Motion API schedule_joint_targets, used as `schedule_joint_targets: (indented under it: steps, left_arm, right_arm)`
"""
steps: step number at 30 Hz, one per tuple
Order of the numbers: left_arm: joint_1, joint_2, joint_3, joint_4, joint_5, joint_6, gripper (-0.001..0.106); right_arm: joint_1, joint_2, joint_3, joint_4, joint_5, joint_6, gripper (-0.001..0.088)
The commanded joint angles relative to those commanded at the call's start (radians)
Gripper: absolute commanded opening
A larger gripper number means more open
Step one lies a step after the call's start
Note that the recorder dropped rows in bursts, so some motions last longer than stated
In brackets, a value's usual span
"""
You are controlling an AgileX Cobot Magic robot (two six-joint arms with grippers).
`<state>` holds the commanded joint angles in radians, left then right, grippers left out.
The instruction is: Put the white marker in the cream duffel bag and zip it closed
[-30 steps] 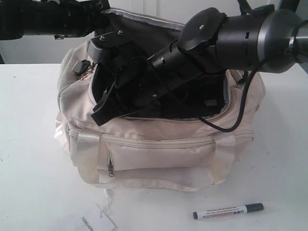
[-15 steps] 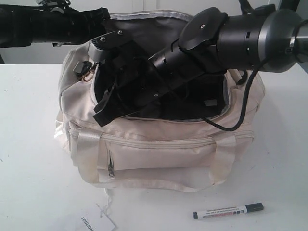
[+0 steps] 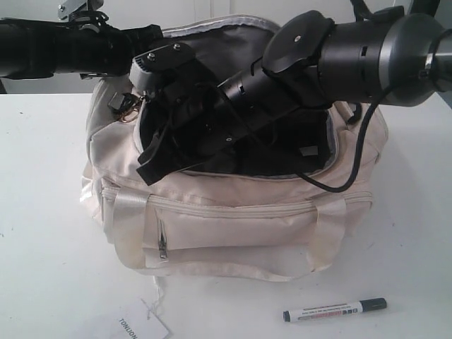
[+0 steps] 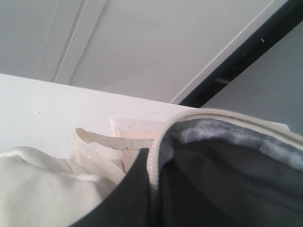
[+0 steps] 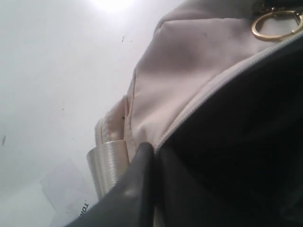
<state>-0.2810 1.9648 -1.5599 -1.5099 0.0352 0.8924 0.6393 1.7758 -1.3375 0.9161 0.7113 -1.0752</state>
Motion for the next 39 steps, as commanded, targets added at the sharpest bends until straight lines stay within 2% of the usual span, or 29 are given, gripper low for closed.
schedule_joint_targets:
  steps: [4,8,12,14,19,25,31,34,39]
  left_arm:
    - [0.0,0.0,0.0,0.0,-0.002,0.002,0.0]
    - [0.0,0.0,0.0,0.083,-0.004,0.004,0.0]
    - [0.0,0.0,0.0,0.126,-0.004,0.004,0.0]
    - [0.0,0.0,0.0,0.126,-0.004,0.004,0.0]
    - [0.0,0.0,0.0,0.126,-0.004,0.0,0.0]
    - [0.0,0.0,0.0,0.126,-0.004,0.0,0.0]
    - [0.0,0.0,0.0,0.126,-0.002,0.0,0.0]
    - [0.0,0.0,0.0,0.126,0.0,0.0,0.0]
    - [0.0,0.0,0.0,0.126,0.0,0.0,0.0]
  right_arm:
    - [0.0,0.0,0.0,0.0,-0.026,0.003,0.0008]
    - [0.0,0.0,0.0,0.0,-0.027,0.003,0.0175]
    - [0.0,0.0,0.0,0.0,-0.031,0.007,0.0421]
    - [0.0,0.0,0.0,0.0,-0.045,0.042,0.0477]
    - [-0.002,0.0,0.0,-0.015,-0.059,0.146,0.0483]
    - [-0.002,-0.034,0.0,-0.024,-0.064,0.198,0.0483]
    - [-0.002,-0.099,0.0,-0.115,-0.06,0.301,0.0471]
    - [-0.002,-0.127,0.0,-0.193,-0.058,0.369,0.0408]
    - [-0.002,-0.162,0.0,-0.269,-0.015,0.426,0.0213]
